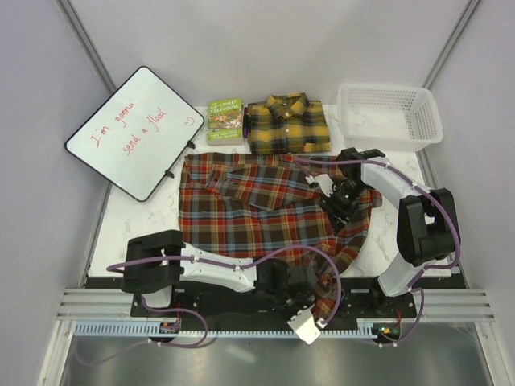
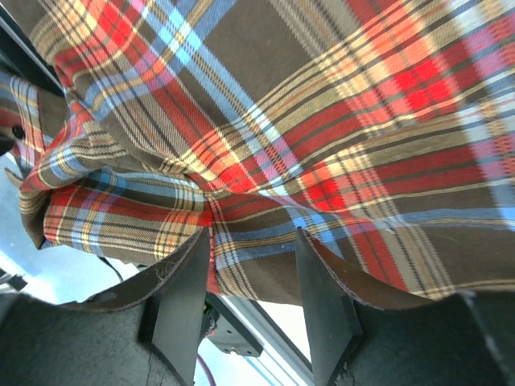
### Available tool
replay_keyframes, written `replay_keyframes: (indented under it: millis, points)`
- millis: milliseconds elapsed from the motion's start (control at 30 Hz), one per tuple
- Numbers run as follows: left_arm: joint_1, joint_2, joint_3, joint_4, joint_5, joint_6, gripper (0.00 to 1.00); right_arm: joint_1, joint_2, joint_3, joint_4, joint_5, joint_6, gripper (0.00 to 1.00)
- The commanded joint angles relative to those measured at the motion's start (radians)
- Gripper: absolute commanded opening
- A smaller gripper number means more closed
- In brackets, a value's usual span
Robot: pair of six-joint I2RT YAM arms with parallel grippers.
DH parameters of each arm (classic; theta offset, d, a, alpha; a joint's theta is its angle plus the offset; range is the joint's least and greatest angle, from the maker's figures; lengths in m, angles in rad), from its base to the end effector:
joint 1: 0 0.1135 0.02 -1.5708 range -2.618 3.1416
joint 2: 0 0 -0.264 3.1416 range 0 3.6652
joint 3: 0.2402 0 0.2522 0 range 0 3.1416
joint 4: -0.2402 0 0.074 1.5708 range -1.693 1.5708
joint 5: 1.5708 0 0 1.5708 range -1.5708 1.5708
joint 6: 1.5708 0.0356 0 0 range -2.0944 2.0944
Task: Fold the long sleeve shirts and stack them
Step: Fold the shirt
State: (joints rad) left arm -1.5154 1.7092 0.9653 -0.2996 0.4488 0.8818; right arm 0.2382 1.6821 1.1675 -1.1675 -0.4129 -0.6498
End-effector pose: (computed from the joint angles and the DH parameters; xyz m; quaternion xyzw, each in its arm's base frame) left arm 0.0029 -0.3310 0.1616 0.8979 0.2883 -0.2833 0.1745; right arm 0.2690 0.0800 0.2016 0.4095 -0.8874 -0.2115 0.0115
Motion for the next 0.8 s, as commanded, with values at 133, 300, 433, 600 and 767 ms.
replay_keyframes:
  millis: [133, 300, 433, 600, 767]
  points:
    - [-0.003, -0.173, 0.068, -0.024, 0.048, -0.147, 0.02, -0.011, -0.039, 0.101, -0.021, -0.02, 0.001, 0.54]
    - [0.003, -0.276, 0.095, -0.03, 0.022, -0.196, 0.02, -0.014, -0.032, 0.129, -0.018, -0.033, 0.009, 0.54]
    - [0.069, -0.359, 0.193, -0.073, 0.079, -0.34, 0.02, -0.016, -0.036, 0.153, -0.009, -0.023, 0.015, 0.57]
    - [0.17, -0.431, 0.288, -0.044, 0.119, -0.707, 0.02, -0.019, -0.029, 0.224, 0.0, 0.005, 0.022, 0.6]
    - [0.478, -0.471, 0.198, 0.085, 0.091, -1.118, 0.02, -0.056, -0.018, 0.288, 0.0, 0.031, 0.032, 0.64]
